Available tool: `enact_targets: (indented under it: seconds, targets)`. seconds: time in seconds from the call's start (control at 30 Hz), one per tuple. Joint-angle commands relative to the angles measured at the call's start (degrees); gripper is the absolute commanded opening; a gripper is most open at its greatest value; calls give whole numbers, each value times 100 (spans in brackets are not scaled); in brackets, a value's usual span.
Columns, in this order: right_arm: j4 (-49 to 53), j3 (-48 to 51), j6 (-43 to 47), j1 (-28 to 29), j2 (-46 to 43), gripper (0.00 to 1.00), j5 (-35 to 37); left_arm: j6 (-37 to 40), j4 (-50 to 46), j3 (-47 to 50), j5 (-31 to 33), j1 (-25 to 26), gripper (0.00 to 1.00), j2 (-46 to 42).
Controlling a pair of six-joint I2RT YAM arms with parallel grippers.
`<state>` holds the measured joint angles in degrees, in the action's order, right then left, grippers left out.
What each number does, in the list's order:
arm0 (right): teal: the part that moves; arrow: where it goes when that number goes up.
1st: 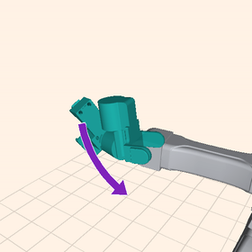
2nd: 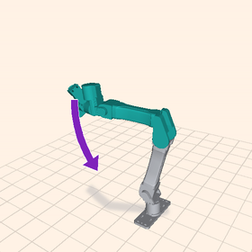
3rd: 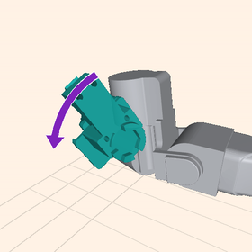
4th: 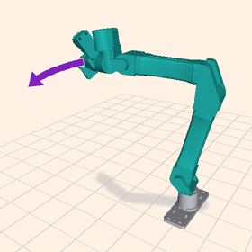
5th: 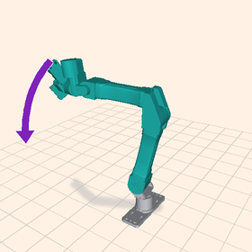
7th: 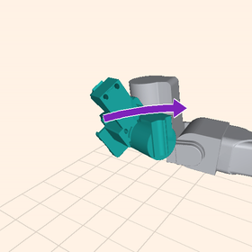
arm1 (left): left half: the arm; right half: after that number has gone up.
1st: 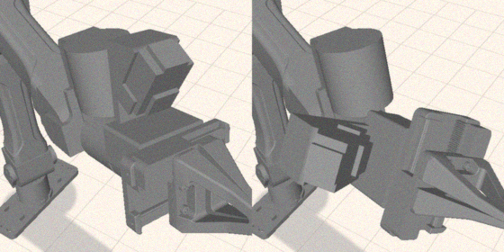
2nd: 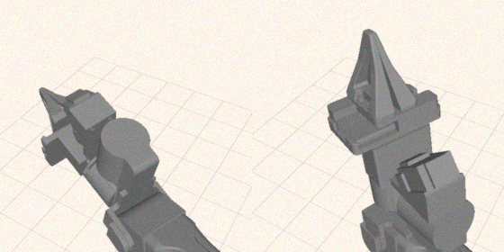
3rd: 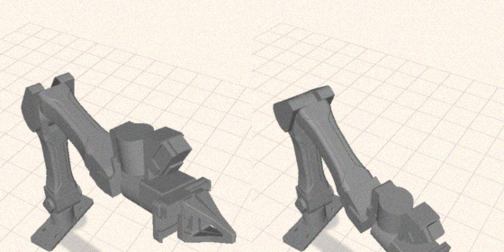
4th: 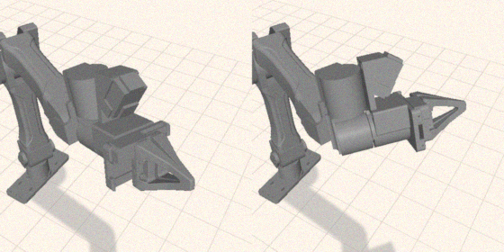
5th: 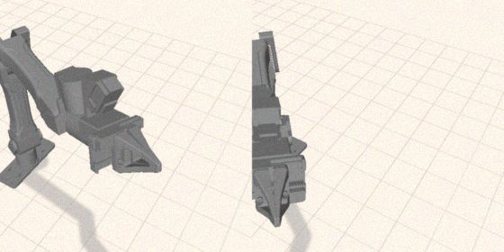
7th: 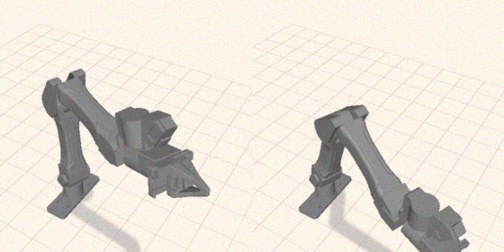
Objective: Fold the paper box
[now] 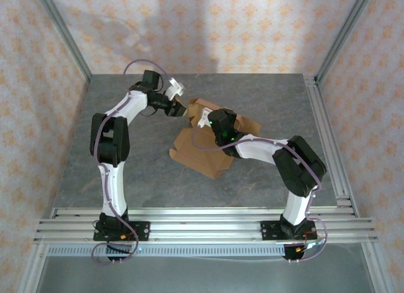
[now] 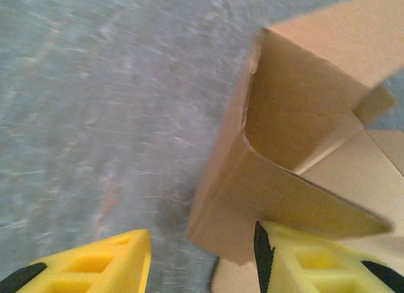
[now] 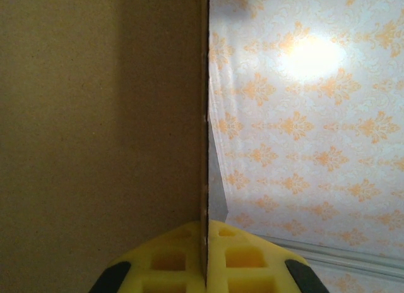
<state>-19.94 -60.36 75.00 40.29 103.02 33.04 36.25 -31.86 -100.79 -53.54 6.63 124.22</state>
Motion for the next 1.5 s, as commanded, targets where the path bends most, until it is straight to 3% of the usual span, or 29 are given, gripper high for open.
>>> enact_targets:
  seconds: [0.0, 0.17, 0.4, 1.1, 1.47]
  targets:
    - [377, -64, -106, -28, -53, 0, 54, 771, -1130, -486, -28, 73, 48, 138]
    - [379, -81, -103, -27, -32, 0, 53, 953, -1425, -712, -400, 101, 48, 243]
    - [386, -94, -124, -22, -35, 0, 35, 417, -1009, -874, -364, 154, 47, 389]
    - [404, -125, -160, -4, -36, 0, 32, 629, -1325, -1330, -479, 509, 36, 676]
    - [355, -107, -178, 74, -46, 0, 54, -405, 29, -529, 172, 576, 35, 306]
